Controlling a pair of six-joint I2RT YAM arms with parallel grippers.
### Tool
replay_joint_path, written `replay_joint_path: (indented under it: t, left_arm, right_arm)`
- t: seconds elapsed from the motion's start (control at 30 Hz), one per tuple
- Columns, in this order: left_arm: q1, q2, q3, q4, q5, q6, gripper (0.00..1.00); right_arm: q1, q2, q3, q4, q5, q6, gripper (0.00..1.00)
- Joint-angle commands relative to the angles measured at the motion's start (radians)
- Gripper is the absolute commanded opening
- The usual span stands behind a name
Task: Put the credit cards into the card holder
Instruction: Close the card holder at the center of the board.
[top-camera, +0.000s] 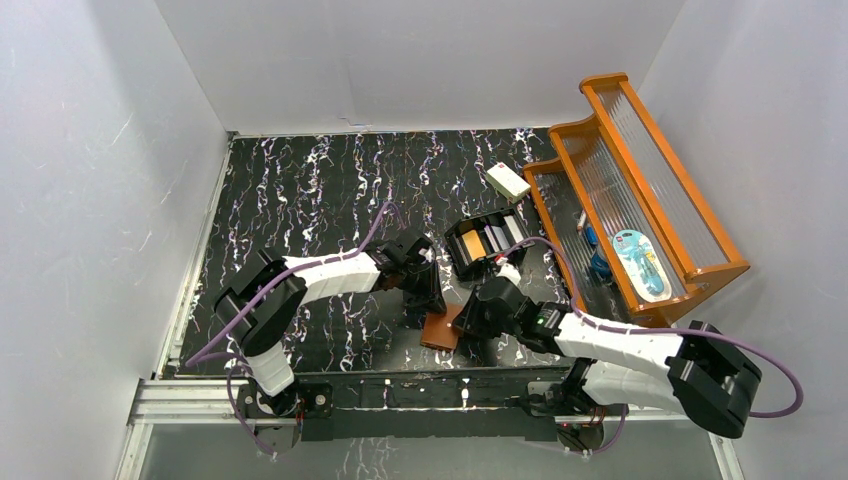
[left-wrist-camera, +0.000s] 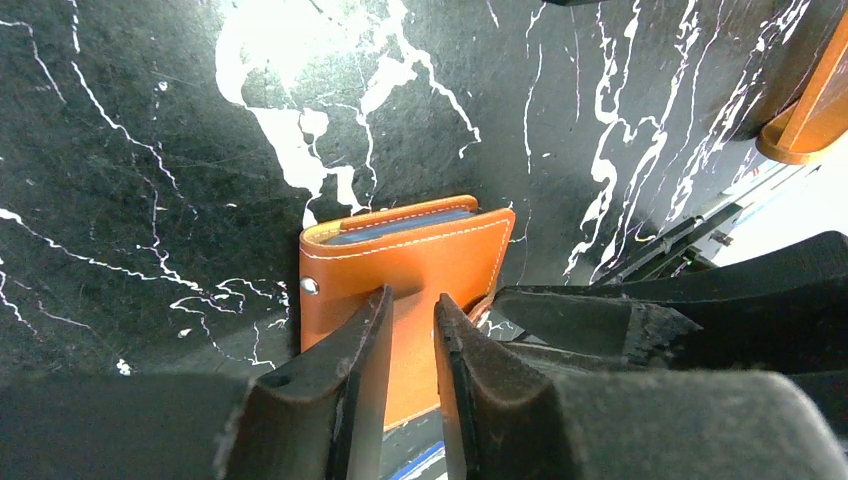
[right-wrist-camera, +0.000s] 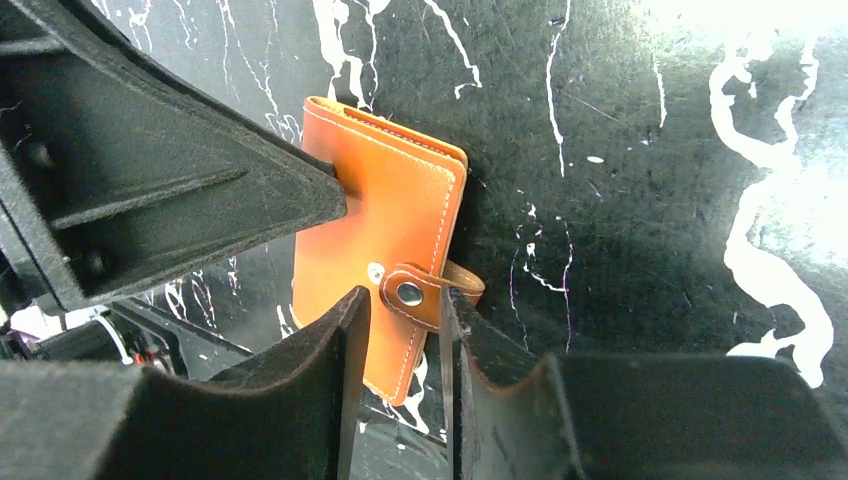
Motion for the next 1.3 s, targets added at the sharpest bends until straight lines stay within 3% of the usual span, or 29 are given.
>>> replay_joint_path:
  t: [0.0, 0.23, 0.5, 0.87, 1.13, 1.27]
  left_arm:
    - [-0.021, 0.003, -0.007, -0.065, -0.023, -0.014, 0.23]
    - [-0.021, -0.105, 0.002, -0.092, -0.032, -0.037, 0.31]
    - [-0.017, -0.204, -0.004, -0.236, -0.160, -0.001, 0.37]
    - [-0.002, -0.178, -0.108, -0.165, -0.105, -0.007, 0.39]
    - [0.000, -0.184, -0.192, -0.085, -0.070, -0.044, 0.39]
    - [0.000, -0.137, -0.166, -0.139, -0.123, -0.023, 0.30]
  right_arm:
    - [-0.004, 0.031, 0.001, 0.077, -0.009, 0.002, 0.39]
    - [-0.004, 0.063, 0.016, 0.084, -0.014, -0.022, 0.34]
    - [-0.003, 0.080, 0.024, 0.086, -0.027, -0.046, 0.31]
    - [-0.005, 0.172, 0.100, 0.066, -0.041, -0.138, 0.28]
    - [-0.005, 0.226, 0.144, 0.102, -0.096, -0.208, 0.27]
    - [-0.005, 0.240, 0.164, 0.089, -0.114, -0.215, 0.28]
